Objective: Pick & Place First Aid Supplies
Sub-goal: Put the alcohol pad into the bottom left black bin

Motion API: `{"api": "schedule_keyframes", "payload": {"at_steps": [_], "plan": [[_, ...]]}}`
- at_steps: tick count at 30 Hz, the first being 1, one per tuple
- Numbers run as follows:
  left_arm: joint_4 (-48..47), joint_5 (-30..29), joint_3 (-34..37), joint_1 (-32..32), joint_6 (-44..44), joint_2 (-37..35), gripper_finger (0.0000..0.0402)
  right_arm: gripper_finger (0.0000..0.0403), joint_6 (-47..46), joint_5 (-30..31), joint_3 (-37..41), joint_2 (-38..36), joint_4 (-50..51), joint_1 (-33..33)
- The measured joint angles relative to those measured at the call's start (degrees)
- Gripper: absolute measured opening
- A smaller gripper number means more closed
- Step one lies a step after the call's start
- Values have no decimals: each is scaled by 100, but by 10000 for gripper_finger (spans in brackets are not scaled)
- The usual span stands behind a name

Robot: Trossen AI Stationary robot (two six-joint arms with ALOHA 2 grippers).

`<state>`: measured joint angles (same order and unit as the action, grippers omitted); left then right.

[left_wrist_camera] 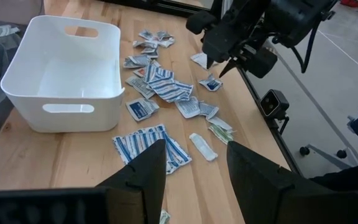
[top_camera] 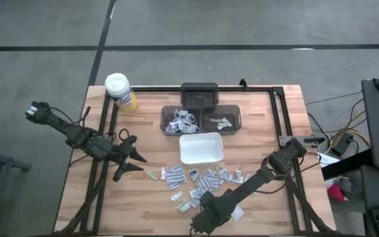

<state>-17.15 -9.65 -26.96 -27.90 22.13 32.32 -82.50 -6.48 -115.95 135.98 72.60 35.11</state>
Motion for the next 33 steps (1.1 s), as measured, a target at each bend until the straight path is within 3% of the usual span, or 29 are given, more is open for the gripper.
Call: {"api": "schedule_keyframes", "payload": {"at_steps": [17,22,30,33], "plan": [[-2,0,0,0,36,2,163,139,-12,-53,562,-7,-323,-80],[0,-1,0,0,57,4,163,106,-35,-362,771,-28,-552,-133],[2,-2,0,0,85,4,163,24,-94,-320,699,-3,-461,-128],[12,-2,0,0,85,4,163,11,-126,-273,534,28,-153,-125]]}}
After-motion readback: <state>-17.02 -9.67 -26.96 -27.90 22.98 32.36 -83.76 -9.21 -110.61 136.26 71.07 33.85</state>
